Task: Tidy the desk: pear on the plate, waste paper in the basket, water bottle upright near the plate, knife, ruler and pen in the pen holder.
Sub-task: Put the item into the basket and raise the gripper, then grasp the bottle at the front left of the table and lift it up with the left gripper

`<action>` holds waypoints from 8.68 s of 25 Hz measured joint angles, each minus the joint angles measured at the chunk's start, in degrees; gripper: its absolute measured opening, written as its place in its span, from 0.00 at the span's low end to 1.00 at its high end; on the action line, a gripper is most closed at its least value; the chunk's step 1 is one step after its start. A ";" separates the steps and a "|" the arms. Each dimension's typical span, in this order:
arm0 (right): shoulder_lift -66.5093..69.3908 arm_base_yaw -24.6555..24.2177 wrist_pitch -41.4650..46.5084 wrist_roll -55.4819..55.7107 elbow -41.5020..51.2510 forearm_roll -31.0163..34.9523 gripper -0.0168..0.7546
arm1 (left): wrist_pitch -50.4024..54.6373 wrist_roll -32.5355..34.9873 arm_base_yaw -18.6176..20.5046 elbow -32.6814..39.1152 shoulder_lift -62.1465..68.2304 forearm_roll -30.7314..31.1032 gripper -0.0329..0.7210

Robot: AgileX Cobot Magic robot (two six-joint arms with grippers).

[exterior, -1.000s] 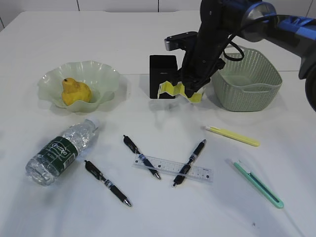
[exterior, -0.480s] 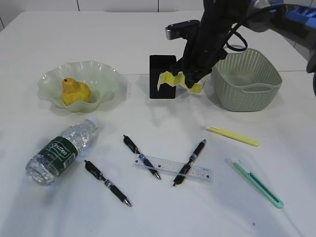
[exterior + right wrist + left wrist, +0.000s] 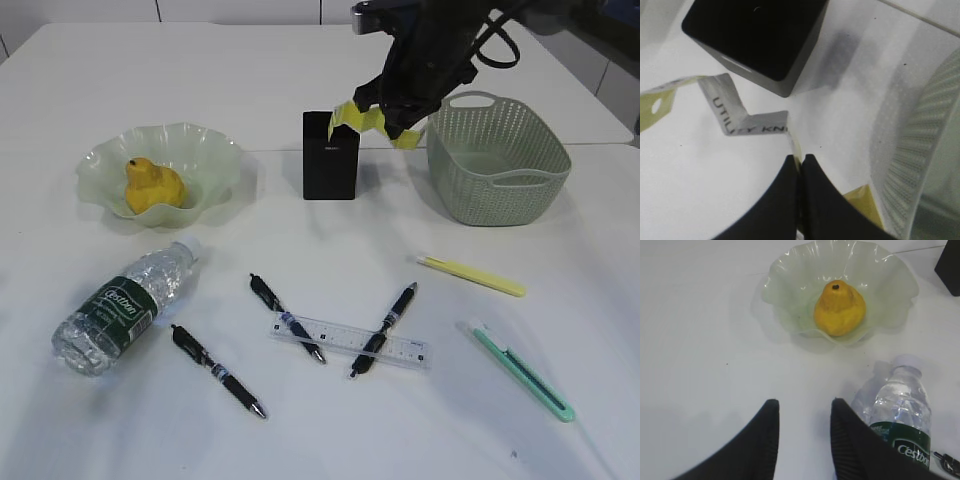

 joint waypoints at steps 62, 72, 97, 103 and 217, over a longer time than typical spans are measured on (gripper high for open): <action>-1.12 -11.71 0.44 13.75 -2.53 -9.07 0.45 | 0.00 0.00 0.00 0.00 0.00 0.22 0.36; -1.12 -11.71 0.44 16.47 -2.53 -10.84 0.60 | 0.00 0.00 0.00 0.00 0.00 0.22 0.36; -12.05 -11.73 0.53 17.93 -1.91 -8.40 0.56 | -2.58 0.00 0.00 0.00 -2.18 0.22 0.36; -17.53 -11.73 0.58 17.93 9.14 -9.96 0.56 | -2.99 0.00 0.00 0.00 -2.67 0.22 0.36; -52.65 -11.83 -76.26 22.45 97.64 -18.49 0.41 | 44.66 12.87 -0.73 -37.93 19.12 -12.22 0.37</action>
